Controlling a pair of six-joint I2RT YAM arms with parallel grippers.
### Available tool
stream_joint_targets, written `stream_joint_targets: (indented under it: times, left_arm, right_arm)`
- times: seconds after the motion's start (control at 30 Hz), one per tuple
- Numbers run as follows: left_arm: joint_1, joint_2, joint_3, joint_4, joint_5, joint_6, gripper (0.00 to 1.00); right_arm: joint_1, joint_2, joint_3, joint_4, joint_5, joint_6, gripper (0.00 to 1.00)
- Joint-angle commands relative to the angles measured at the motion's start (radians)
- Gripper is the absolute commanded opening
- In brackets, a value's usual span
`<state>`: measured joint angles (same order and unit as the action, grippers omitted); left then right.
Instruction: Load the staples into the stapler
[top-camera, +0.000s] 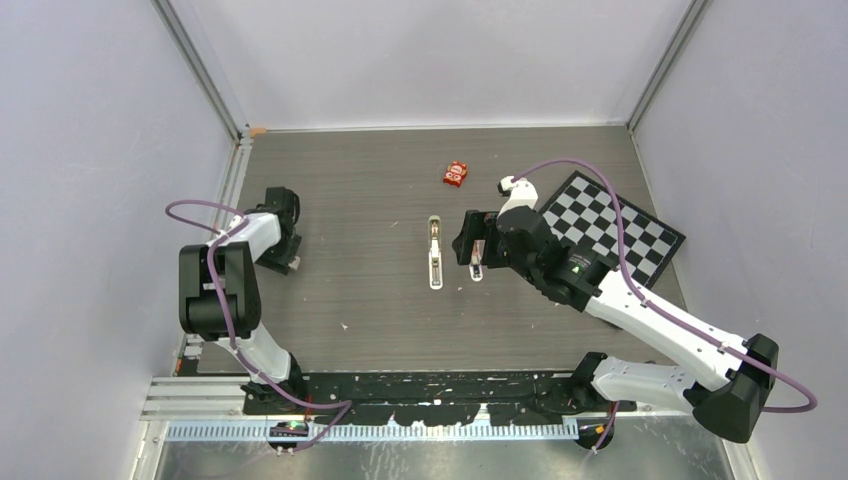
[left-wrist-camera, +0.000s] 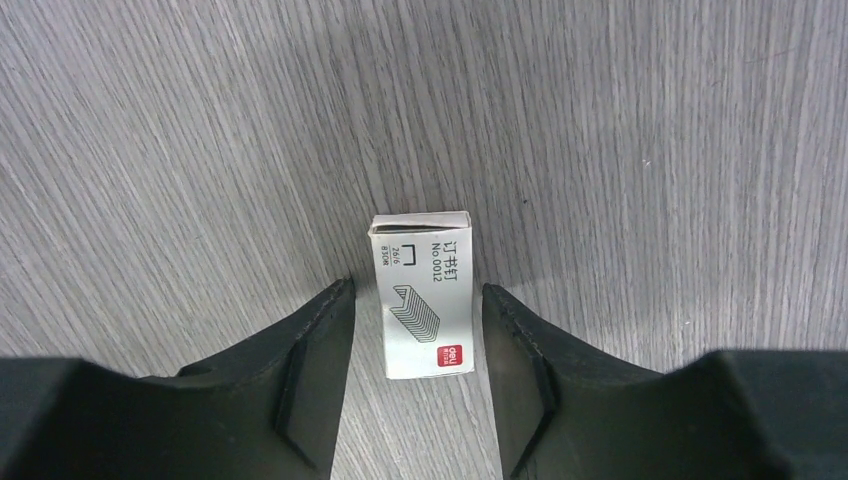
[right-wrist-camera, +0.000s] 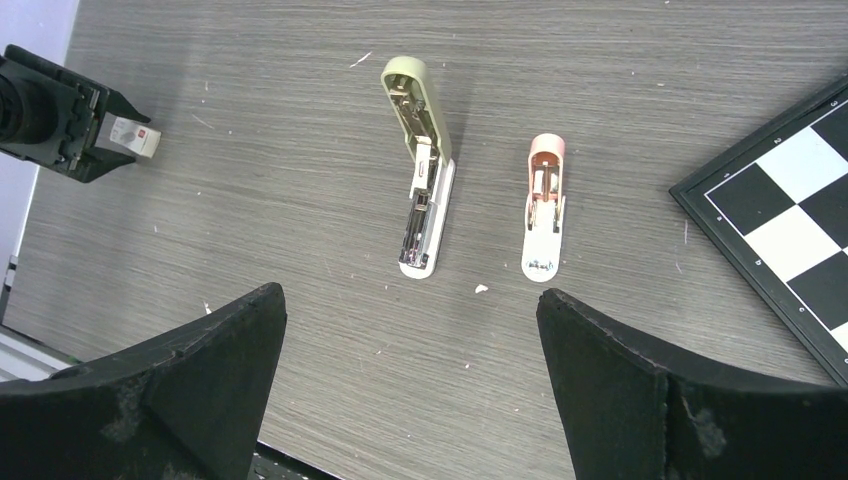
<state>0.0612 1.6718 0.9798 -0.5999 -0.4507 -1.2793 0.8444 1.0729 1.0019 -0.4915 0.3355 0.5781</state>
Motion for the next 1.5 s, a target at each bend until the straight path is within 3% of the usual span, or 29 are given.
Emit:
stream_joint_targets:
  times: [0.0,0.47,0.83,0.97,1.1,1.27,1.47]
  left_arm:
    - [0.008,-0.001,0.009,-0.005,-0.001,-0.005,0.5]
    - [-0.009,-0.017,0.005,-0.028,0.11,0.055,0.38]
    - [-0.15,-0.148,-0.007,-0.102,0.146,0.212,0.34]
    - [-0.254,-0.234,-0.031,-0.111,0.137,0.273,0.34]
    - [-0.435,-0.329,-0.069,-0.076,0.12,0.348,0.33]
    - [-0.645,-0.459,-0.165,0.114,0.204,0.441,0.31]
    - [-0.886,-0.509,-0.2,0.239,0.186,0.627,0.31]
  right_arm:
    - [0.004,-0.025,-0.005,0.04,0.018,0.011,1.0]
    - [0.004,-0.079,-0.061,0.061,0.008,0.028,1.0]
    - [-0.044,-0.132,-0.116,0.099,-0.082,0.097,1.0]
    - [-0.12,-0.142,-0.133,0.09,-0.183,0.108,1.0]
    - [-0.249,-0.137,-0.143,0.08,-0.336,0.108,1.0]
    - [-0.329,-0.129,-0.125,0.039,-0.439,0.066,1.0]
    - [-0.418,-0.065,-0.133,0.048,-0.619,0.042,1.0]
